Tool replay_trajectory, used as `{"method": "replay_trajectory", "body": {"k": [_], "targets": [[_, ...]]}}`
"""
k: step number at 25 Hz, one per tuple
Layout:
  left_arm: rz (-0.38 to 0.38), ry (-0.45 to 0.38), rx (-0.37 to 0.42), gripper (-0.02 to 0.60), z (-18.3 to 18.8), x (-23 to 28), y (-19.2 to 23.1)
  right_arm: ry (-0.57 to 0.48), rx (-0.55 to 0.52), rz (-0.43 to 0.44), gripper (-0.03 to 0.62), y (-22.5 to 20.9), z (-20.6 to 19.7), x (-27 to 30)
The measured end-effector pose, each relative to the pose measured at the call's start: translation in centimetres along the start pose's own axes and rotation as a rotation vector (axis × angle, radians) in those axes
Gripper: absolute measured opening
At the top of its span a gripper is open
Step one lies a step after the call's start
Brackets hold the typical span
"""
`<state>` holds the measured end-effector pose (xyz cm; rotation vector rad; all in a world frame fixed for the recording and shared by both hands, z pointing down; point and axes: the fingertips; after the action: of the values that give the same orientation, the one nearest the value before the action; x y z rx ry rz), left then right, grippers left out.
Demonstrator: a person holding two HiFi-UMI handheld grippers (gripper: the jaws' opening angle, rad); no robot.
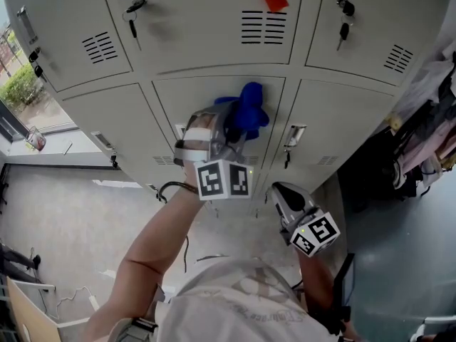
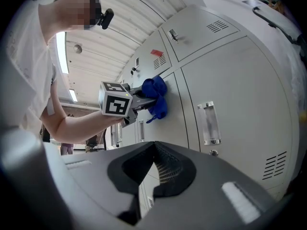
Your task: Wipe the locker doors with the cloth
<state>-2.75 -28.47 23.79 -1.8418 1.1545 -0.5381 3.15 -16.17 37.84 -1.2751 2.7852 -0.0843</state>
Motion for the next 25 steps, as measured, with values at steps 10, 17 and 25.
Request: {"method": "replay_trajectory", "body": {"k": [10,17,25], "targets": [[0.099,0.020,-0.123,0.112,-4.6,-2.6,3.9,0.019,-0.006,0.019,0.008,0.8,-0.2,1.1],[0.188,0.059,-0.207,0.114,-8.8,-4.9,7.4,0.025,-0.010,0.034,0.008,1.4,-0.2,2.1],[0.240,0.128,-0.232,0.114,-12.7,-6.9,9.4,0.038,-0.014,0.055,0.006,2.3,-0.4,3.2]]}}
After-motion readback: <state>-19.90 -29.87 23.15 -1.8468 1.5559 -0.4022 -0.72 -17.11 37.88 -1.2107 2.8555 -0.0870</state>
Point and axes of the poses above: the fingertips, and each gripper's own axes: x forward along the fingers, y to its left, z out of its top, and after that the axes turned 2 degrees about -x, right-handed
